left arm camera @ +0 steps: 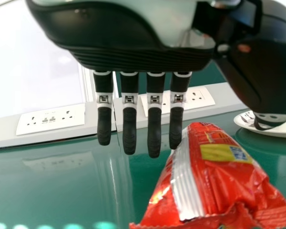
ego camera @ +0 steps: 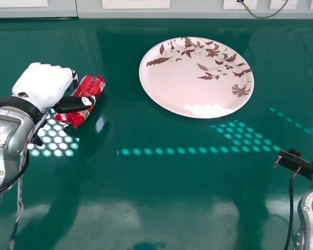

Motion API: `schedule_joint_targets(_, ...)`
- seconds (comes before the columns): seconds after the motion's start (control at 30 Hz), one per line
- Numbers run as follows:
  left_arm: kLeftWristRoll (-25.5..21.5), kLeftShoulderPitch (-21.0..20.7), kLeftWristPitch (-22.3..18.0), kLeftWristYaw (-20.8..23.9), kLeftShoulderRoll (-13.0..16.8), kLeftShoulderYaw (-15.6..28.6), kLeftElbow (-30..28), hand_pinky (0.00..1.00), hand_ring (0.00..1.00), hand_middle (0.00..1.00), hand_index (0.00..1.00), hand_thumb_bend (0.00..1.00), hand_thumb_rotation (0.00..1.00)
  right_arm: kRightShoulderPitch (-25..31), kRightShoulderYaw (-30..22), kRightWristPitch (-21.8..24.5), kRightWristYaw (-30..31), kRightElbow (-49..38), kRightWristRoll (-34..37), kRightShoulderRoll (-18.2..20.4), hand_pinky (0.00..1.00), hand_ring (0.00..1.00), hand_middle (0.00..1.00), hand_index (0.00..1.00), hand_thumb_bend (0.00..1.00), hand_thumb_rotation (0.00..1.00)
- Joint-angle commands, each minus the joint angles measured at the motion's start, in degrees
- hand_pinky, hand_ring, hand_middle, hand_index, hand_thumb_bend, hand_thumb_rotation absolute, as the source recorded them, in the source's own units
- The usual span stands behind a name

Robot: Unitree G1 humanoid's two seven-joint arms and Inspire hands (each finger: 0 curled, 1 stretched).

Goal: Pick up biscuit and place it in the plate

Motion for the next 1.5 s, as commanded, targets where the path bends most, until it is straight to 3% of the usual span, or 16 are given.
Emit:
schedule_joint_targets(0.0,1.6,2.1,-1.2,-1.5,1.4,-1.4,-1.3,0.54,0.58,0.61,0.67,0.86,0.57,0.5,-0.8,-0.7,0.3,-0.1,0.8,0.1,0.59,0.70,0.72,0.68,0.60,0.27)
schedule_joint_targets(0.1,2.7,2.8,-1.0,-2.7,1.9,-1.1,-2.3,0.58,0.66,0.71,0.75,0.86,0.63,0.4,-0.6,-0.6,0.1,0.0,0.5,-0.1,0.59,0.69,0.72,0.68,0.61,0.28)
schedule_joint_targets(0.37,1.2,4.2,0.9,-5.9,1.2,1.4,-6.1,0.69,0.80,0.85,0.86,0.97,0.65,-0.4,0.2,1.1,-0.3,-0.2,-0.8,0.3,0.60,0.71,0.74,0.70,0.60,0.30)
schedule_joint_targets(0.67,-0.1,3.0,1.8,-10.0,1.3,2.0,-5.9,0.74,0.81,0.88,0.90,0.97,0.63,-1.0,0.3,0.5,0.0,0.3,-1.3,-0.4,0.56,0.66,0.70,0.68,0.60,0.31)
schedule_joint_targets(0.83,1.1,0.7,0.7,-11.6,2.1,0.4,-3.1,0.74,0.81,0.87,0.89,0.95,0.64,-1.2,-0.1,0.7,0.1,-0.2,-0.5,0.0,0.56,0.67,0.70,0.68,0.59,0.28)
schedule_joint_targets(0.97,4.2,-2.4,-3.3,-12.9,4.6,-3.0,0.7,0.74,0.79,0.84,0.85,0.92,0.69,-0.9,-0.2,0.2,0.1,-0.4,-0.5,-0.1,0.56,0.66,0.70,0.68,0.59,0.27)
schedule_joint_targets(1.07,4.6,-4.2,-4.2,-13.7,4.6,-4.1,3.0,0.76,0.81,0.84,0.83,0.91,0.72,-1.0,-0.3,0.0,0.2,-0.6,0.5,0.4,0.57,0.67,0.70,0.68,0.59,0.26)
schedule_joint_targets(1.4,4.9,-10.4,-6.3,-14.4,3.0,-8.0,8.1,0.74,0.78,0.79,0.78,0.89,0.66,-0.6,0.5,1.0,-0.6,-1.5,-1.4,0.7,0.56,0.66,0.69,0.68,0.57,0.28)
schedule_joint_targets(1.47,4.2,-11.7,-7.0,-14.5,2.6,-8.6,9.3,0.67,0.70,0.71,0.78,0.84,0.51,-0.7,0.6,1.5,-0.7,-1.8,-1.8,0.9,0.57,0.67,0.69,0.69,0.57,0.28)
